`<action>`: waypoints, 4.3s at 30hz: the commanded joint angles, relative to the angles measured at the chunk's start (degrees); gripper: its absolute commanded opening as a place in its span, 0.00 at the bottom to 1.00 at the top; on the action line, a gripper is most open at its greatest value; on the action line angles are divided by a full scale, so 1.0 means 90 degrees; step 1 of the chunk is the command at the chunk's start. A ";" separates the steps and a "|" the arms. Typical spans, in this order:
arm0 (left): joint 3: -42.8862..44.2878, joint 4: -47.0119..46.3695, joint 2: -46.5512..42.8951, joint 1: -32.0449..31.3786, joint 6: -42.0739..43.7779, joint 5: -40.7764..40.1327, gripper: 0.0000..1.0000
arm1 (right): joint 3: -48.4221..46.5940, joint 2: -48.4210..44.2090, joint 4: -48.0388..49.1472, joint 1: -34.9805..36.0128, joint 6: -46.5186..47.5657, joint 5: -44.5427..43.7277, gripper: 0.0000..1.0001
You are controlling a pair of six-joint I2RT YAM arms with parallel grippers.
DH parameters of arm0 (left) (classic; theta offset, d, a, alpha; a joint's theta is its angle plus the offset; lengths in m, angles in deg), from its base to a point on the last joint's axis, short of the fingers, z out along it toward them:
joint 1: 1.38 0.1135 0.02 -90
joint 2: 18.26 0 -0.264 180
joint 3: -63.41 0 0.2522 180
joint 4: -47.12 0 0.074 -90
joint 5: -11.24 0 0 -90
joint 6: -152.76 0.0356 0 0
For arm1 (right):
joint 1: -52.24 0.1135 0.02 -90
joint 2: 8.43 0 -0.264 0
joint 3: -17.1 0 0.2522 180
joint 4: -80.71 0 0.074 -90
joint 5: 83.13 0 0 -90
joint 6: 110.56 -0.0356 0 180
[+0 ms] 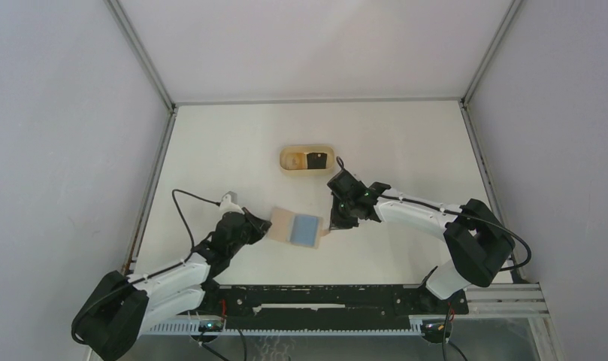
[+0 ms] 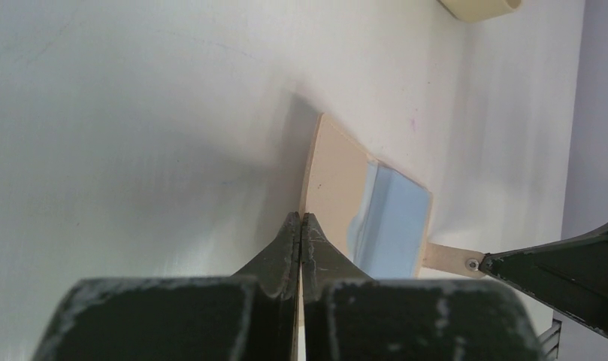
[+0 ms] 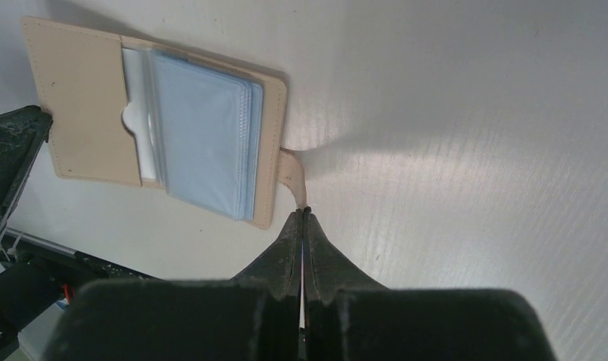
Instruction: Take the credit cards out of the card holder
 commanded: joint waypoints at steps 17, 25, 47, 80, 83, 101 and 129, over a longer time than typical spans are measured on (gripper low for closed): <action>0.1016 0.0843 -0.0040 -0.0902 0.0651 -0.0565 0.03 | -0.0202 0.0301 0.1198 -0.0032 0.0157 0.0864 0.00; 0.1578 0.1284 -0.0029 -0.1073 0.0816 -0.0591 0.23 | -0.0203 0.0383 0.1229 -0.0096 0.0219 0.1002 0.00; 0.1222 0.1221 0.0548 -0.0110 0.1149 0.0083 0.54 | -0.0066 0.0242 0.1170 -0.0237 0.0407 0.1087 0.00; 0.1294 -0.0974 0.1473 -0.0712 0.0805 0.2457 0.66 | 0.0474 0.0026 0.1532 -0.0510 0.0467 0.1370 0.00; 0.1443 -0.1071 0.1766 -0.0929 0.0752 0.2452 0.66 | 0.0508 0.0026 0.1576 -0.0552 0.0460 0.1459 0.00; 0.2501 -0.0379 0.2022 -0.1402 0.0857 0.2275 0.67 | 0.0825 -0.0131 0.1767 -0.0813 0.0497 0.1703 0.00; 0.3049 -0.1733 0.3606 -0.1955 -0.0336 0.2709 0.67 | 0.1584 -0.1184 0.1421 -0.1319 0.0750 0.1884 0.00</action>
